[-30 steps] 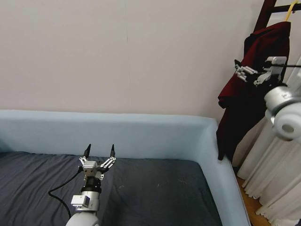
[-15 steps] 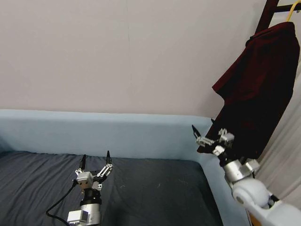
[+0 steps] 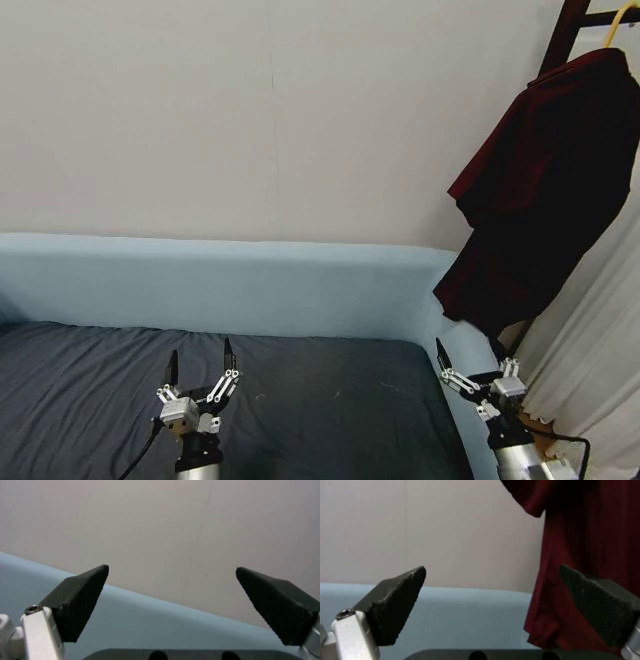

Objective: Pick up the clothes from the sofa and hang them on the clothes hanger.

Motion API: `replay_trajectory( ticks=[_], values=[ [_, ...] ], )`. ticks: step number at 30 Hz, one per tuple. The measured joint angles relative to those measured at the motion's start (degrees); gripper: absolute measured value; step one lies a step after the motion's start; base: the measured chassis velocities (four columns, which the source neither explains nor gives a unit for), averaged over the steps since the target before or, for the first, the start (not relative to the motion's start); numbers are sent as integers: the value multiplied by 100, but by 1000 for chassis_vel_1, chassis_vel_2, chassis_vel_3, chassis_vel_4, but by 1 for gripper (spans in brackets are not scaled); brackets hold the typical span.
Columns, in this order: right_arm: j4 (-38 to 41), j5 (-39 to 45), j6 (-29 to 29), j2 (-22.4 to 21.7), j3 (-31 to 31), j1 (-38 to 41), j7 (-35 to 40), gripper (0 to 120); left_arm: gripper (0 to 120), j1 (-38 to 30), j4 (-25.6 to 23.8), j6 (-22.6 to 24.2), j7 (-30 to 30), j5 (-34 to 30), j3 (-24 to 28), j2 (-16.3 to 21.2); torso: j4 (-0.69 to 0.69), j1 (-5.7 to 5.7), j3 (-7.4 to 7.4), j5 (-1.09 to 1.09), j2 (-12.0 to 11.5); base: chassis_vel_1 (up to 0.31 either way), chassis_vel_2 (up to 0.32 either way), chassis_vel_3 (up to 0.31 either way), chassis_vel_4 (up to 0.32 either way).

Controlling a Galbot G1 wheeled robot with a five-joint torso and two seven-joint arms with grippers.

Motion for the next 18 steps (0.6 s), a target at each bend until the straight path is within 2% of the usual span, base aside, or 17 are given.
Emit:
replay_trajectory(
  ticks=[2, 5, 18],
  values=[
    [125, -10, -79, 26, 15, -69, 85, 100, 100, 10, -95, 107, -62, -2, 37, 25, 0, 0, 0, 0, 0, 0, 0, 0, 0],
    [417, -186, -300, 29, 77, -229, 240, 100, 100, 84, -379, 554, -289, -59, 198, 257, -1, 0, 0, 0, 0, 0, 0, 0, 0],
    [439, -191, -343, -10, 51, -200, 263, 100, 100, 90, -413, 632, -329, -87, 228, 320, 0, 1, 1, 1, -1, 0, 0, 0, 0]
  ],
)
